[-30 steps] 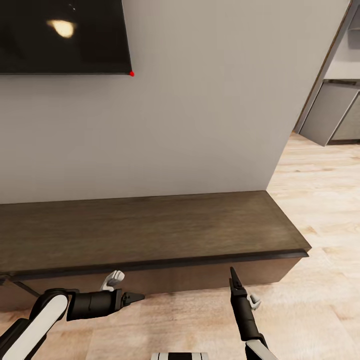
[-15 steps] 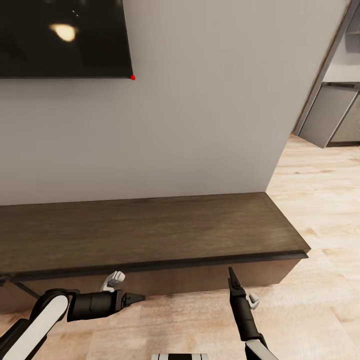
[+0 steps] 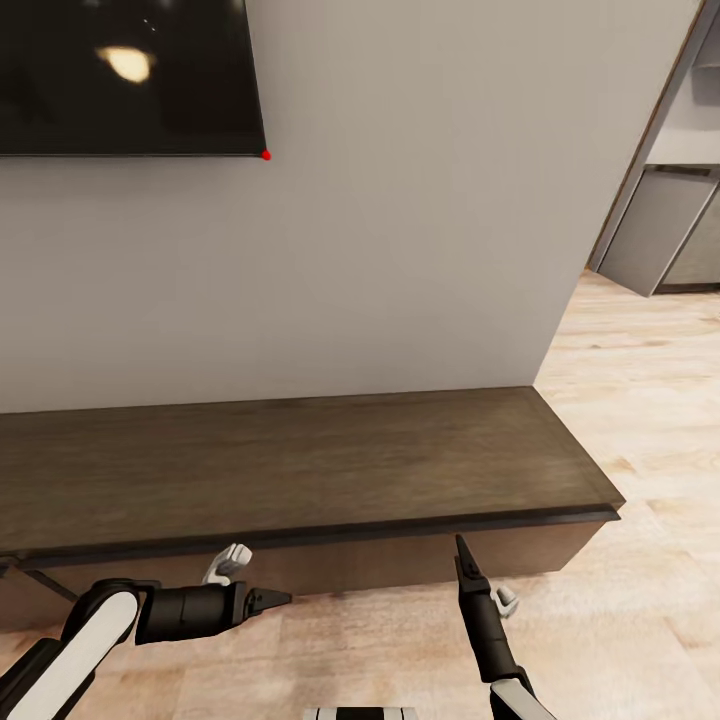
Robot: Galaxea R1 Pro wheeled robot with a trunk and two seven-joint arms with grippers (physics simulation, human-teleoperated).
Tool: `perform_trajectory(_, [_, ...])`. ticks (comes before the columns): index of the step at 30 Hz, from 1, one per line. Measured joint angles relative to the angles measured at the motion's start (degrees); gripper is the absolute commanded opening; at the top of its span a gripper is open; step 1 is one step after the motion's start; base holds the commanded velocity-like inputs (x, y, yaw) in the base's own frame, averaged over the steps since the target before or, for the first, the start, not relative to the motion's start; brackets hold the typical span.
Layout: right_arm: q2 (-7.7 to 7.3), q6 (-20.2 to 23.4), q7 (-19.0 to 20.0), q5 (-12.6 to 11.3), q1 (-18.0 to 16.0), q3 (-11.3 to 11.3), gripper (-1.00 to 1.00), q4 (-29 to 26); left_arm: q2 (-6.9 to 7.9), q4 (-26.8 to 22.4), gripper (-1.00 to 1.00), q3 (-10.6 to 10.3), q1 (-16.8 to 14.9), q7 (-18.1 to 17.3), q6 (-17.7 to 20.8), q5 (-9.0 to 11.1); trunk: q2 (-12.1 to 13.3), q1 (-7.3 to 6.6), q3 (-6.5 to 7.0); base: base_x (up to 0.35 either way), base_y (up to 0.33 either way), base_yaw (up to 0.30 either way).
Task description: Place each of the two pumpkins and all three candles from the living room inside a cabinet in the living room (use any cabinet), then make sure every cabinet is closed, and position the cauldron so it is next to a table in the living room.
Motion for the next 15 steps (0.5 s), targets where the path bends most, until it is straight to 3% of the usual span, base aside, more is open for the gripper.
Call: perform_trajectory(15, [0.0,0.0,0.0,0.0,0.0,0.0,1.0,0.0,-0.03,0.0,1.0,0.0,0.0,0.0,0.0,0.0,0.0,0.0,0.0,0.044,0.006,0.0])
